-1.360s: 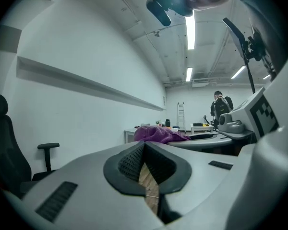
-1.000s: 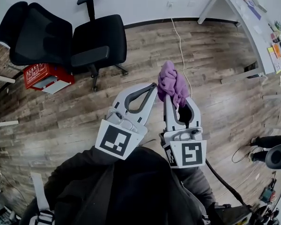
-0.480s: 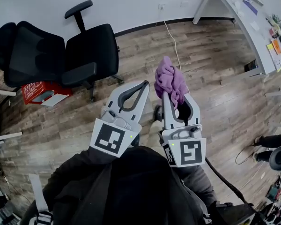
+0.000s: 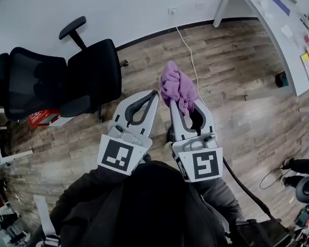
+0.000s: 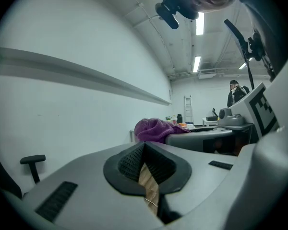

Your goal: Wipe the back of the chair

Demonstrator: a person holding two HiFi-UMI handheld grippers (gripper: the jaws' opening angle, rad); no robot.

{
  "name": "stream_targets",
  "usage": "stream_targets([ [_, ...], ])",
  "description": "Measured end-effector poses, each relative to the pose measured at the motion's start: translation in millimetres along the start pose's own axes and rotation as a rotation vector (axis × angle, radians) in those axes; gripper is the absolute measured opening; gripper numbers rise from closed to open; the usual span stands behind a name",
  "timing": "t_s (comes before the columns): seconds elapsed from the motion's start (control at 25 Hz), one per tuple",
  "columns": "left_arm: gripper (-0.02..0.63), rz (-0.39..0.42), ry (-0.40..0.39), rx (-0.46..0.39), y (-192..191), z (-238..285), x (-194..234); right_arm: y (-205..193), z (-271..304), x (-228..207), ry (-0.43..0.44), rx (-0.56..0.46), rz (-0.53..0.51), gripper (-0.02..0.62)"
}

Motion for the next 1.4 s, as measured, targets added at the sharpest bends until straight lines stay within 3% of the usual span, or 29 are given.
stream_targets([
  [0.2,0.005,-0.006,0.047,-0.004,10.5,45.3,10.5,12.7,32.3,-43.8,0.036,-0.004,-0.003,0.097],
  [0.48,0.005,-0.043,0.159,-0.010,6.5,78.5,59.6,13.5,103.0,-66.2,0.130,0.030,-0.018,0.097],
  [0.68,0.005,-0.087,0.249,-0.030,-0.2,106.4,123.2,13.0,179.5,-71.4,0.206,0.060,-0.050,0.097],
  [1.04,0.005,-0.106,0.334,-0.017,-4.6,171.4,246.3,8.7,328.3,-85.8,0.299,0.096,-0.044,0.097],
  [1.24,0.005,-0.156,0.447,0.016,-15.0,173.5,335.9,1.4,428.8,-62.2,0.399,0.148,-0.035,0.097],
  [1.4,0.005,-0.169,0.543,0.006,-8.4,163.8,365.2,9.3,459.5,-47.3,0.484,0.146,-0.048,0.097],
])
Point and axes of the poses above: the fingertips, and each gripper's own axes: z forward along the fingers, x to its left, y out of its top, the point moved 9 cm from there along -z, backward along the fingers, and after that the axes turned 4 degrees about y, right-handed, at the moved point
